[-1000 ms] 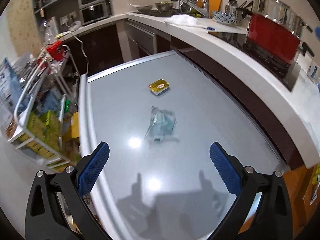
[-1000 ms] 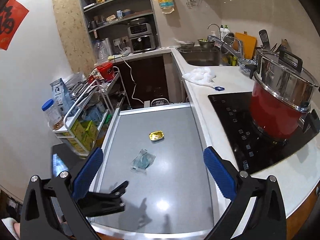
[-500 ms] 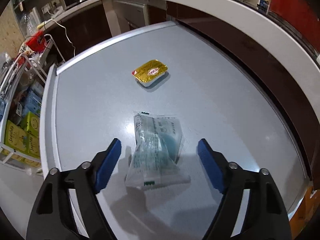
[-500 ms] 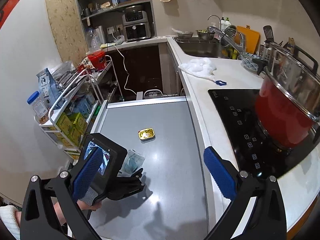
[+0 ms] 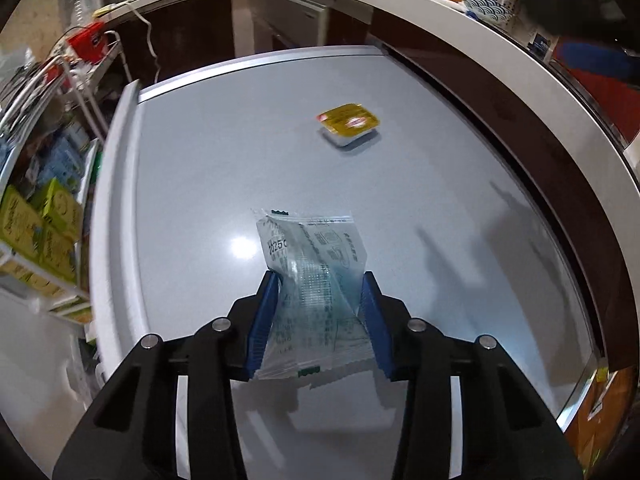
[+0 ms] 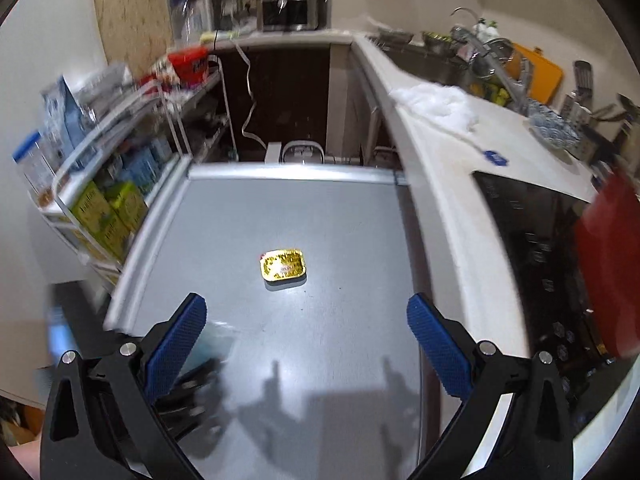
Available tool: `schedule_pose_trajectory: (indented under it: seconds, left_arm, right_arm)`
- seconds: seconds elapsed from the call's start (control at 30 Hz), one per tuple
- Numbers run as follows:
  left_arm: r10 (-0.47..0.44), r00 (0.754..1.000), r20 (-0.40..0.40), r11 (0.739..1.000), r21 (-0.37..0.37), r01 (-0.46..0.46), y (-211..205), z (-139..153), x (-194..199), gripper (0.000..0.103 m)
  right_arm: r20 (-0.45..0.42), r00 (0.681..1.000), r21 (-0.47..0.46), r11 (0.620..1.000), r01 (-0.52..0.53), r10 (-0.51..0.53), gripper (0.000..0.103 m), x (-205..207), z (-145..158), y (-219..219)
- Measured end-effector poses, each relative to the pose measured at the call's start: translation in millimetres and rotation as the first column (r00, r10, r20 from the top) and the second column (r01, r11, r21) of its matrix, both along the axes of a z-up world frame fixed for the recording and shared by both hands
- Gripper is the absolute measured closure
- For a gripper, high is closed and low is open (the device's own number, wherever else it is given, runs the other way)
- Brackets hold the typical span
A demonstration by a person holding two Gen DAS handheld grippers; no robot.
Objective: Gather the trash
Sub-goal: 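Grasp the clear medicine packet with the left tool, then grasp the gold butter tin with the right tool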
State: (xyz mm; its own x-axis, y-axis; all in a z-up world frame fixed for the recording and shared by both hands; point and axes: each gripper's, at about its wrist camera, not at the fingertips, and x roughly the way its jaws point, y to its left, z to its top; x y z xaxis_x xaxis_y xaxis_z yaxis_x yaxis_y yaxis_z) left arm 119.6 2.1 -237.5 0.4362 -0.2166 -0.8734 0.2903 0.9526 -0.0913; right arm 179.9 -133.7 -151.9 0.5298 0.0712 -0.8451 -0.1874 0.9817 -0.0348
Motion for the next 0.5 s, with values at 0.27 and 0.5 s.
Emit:
schedule_pose_trajectory:
  seconds: [0.27, 0.5]
  left_arm:
    - [0.032, 0.999, 0.000, 0.999, 0.024, -0.032, 24, 0, -17, 0.059]
    - [0.057, 0.998, -0.024, 0.998, 0.028, -0.057, 29, -11, -10, 0.059]
  right_arm:
    - [-0.153, 0.988, -0.082, 0.996, -0.043, 0.030, 0.004, 45, -75, 24]
    - [-0.211, 0.977, -0.081, 0.996, -0.034, 0.017, 0.005, 77, -103, 29]
